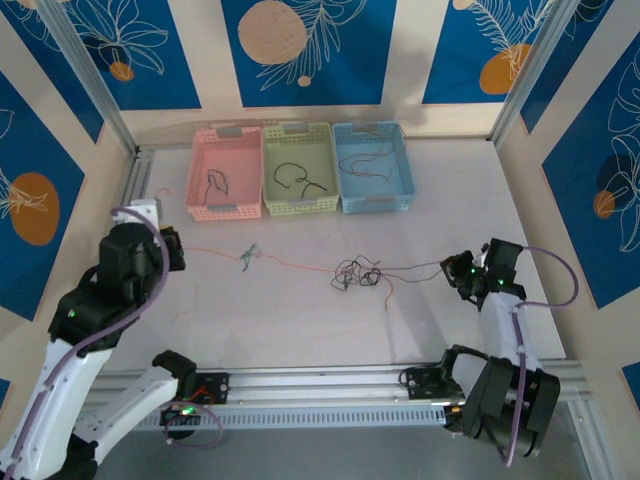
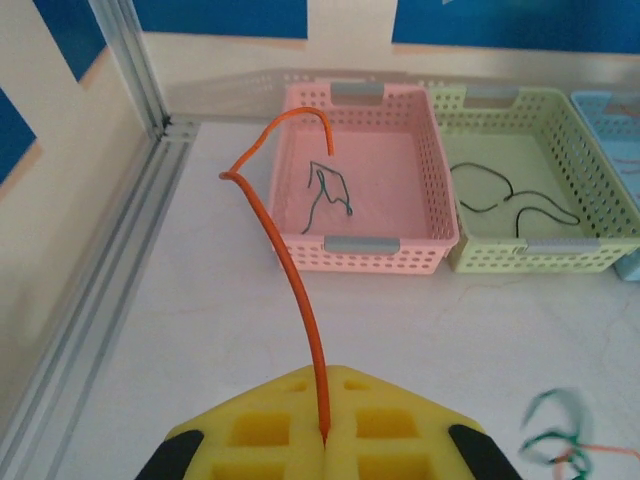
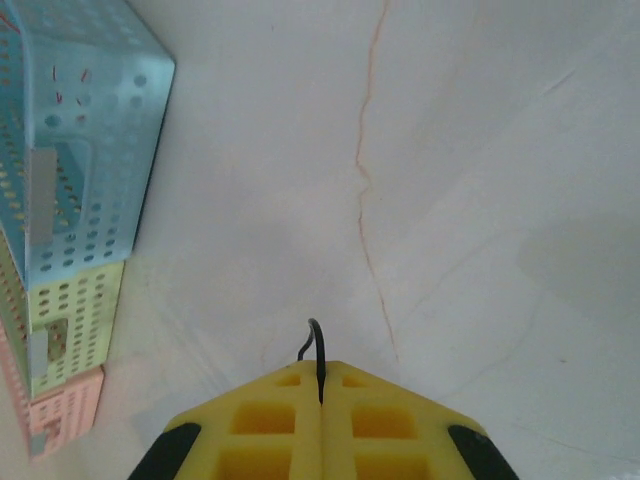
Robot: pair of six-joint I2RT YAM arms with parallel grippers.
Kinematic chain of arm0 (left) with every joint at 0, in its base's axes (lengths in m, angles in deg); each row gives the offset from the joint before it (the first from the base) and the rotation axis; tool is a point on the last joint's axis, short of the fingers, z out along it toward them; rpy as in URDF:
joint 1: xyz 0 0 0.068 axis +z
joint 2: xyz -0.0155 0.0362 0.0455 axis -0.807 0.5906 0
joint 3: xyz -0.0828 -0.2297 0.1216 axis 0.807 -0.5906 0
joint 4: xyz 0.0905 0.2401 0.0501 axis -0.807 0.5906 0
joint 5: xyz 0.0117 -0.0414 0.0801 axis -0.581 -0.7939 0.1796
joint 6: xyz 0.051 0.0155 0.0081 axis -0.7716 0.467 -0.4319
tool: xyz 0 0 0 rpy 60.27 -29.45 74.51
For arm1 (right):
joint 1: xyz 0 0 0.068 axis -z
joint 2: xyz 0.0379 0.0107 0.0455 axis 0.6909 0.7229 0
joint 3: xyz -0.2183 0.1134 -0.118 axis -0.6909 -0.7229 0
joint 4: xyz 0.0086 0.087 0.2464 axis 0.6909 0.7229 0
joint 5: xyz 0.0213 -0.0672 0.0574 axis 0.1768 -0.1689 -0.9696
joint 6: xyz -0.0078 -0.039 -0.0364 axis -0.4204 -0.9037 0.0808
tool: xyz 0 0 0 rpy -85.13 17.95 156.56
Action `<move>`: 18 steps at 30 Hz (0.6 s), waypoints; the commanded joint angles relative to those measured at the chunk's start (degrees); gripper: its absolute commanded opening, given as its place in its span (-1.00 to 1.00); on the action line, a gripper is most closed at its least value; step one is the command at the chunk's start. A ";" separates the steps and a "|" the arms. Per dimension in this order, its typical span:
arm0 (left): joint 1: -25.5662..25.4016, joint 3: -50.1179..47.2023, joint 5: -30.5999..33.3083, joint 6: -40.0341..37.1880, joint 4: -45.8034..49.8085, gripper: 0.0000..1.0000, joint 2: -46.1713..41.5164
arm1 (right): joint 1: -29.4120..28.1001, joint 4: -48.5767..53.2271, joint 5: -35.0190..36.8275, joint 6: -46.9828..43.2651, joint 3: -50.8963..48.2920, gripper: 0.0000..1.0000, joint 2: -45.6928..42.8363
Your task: Untangle the cables
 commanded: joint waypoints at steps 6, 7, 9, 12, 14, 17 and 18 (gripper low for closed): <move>0.64 8.18 4.86 -5.01 7.72 -1.00 2.11 | 0.99 5.32 8.68 0.57 -1.02 -1.00 -3.69; 0.64 10.30 6.15 -6.22 8.56 -1.00 2.01 | 1.10 5.65 9.42 0.91 -1.14 -1.00 -3.85; 0.70 14.45 8.25 -8.69 9.92 -1.00 2.38 | 1.25 6.36 10.93 1.29 -1.12 -1.00 -4.37; 0.65 20.44 11.23 -11.28 12.36 -1.00 3.96 | 1.24 6.59 11.79 1.57 -1.46 -1.00 -5.17; 0.64 23.26 11.71 -11.80 13.20 -1.00 4.47 | 1.32 6.85 12.41 1.61 -1.54 -1.00 -5.64; 0.64 25.53 11.63 -12.21 13.53 -1.00 4.97 | 1.30 7.17 13.01 1.55 -1.48 -1.00 -6.01; 0.64 26.06 11.71 -12.48 13.70 -1.00 5.28 | 1.30 7.22 13.23 1.60 -1.48 -1.00 -6.07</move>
